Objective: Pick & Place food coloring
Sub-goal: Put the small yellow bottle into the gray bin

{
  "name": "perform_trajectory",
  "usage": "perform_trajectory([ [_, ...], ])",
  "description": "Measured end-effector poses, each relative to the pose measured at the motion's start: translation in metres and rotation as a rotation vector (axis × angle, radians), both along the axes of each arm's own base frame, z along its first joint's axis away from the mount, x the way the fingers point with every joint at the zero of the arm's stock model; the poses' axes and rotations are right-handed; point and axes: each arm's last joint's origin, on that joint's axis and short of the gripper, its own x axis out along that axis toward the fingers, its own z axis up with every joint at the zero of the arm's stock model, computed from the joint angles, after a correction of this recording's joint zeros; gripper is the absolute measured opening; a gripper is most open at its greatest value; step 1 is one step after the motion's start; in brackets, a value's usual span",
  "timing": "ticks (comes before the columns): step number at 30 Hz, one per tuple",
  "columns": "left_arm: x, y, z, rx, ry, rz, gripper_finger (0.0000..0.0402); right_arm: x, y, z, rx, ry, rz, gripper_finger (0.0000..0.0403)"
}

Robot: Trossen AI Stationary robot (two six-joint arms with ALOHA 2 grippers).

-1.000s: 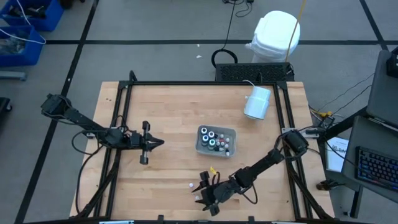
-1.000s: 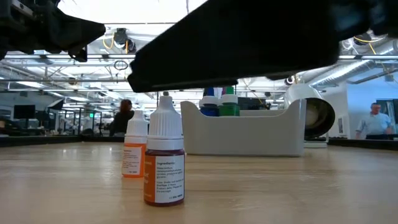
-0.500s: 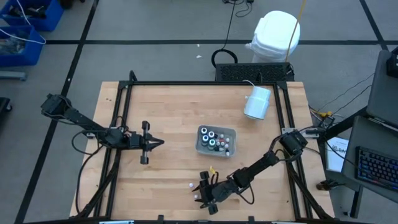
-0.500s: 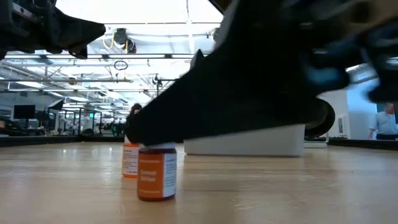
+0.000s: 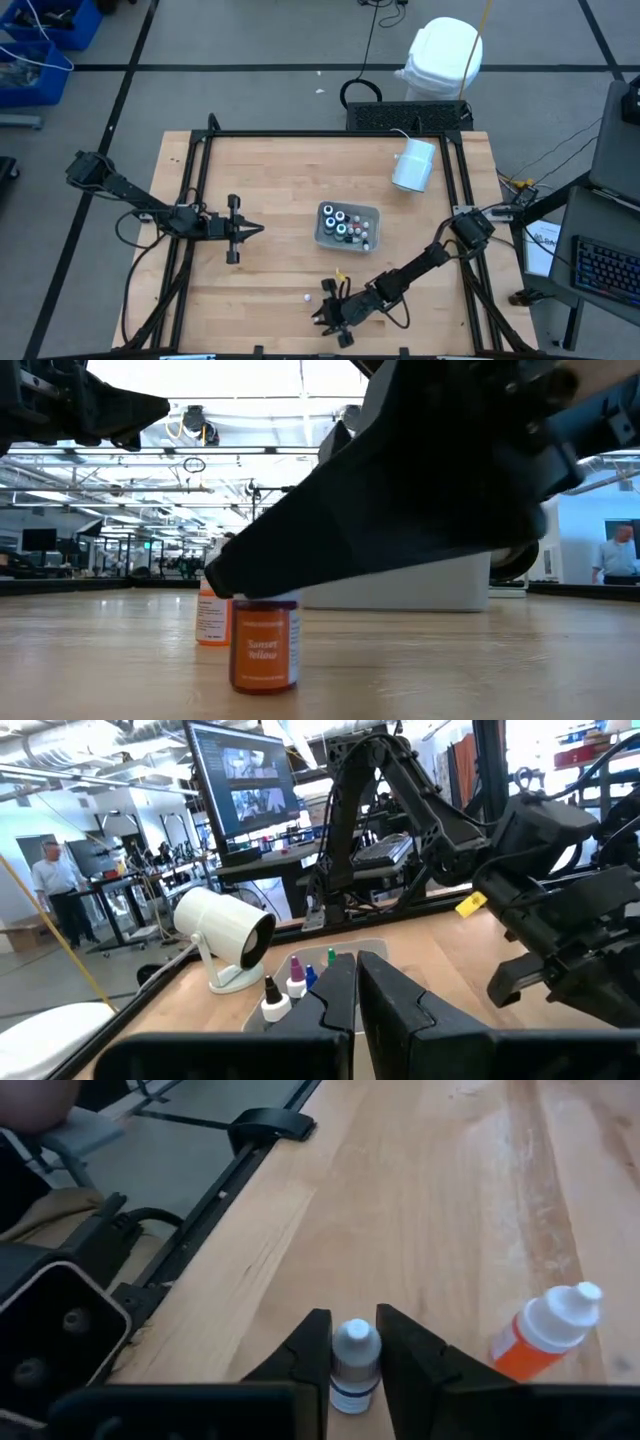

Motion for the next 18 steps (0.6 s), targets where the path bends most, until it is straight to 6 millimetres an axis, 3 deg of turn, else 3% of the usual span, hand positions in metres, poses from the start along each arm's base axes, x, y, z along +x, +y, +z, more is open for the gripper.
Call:
perform_trajectory([
  [4,0.000,0.000,0.000,0.000,-0.001,0.000,0.0024,-0.002,-0.001,0.014,0.013,0.016,0.072,0.0051],
  [9,0.000,0.000,0.000,-0.003,-0.003,0.000,0.0024,-0.010,-0.021,0.080,-0.092,0.059,-0.027,0.0055],
  [14,0.000,0.000,0.000,-0.010,-0.003,-0.001,0.0024,-0.039,-0.051,0.142,-0.255,0.002,-0.258,0.0054],
  [18,0.000,0.000,0.000,-0.021,-0.002,-0.003,0.0024,-0.068,-0.075,0.153,-0.315,-0.024,-0.371,0.0055],
])
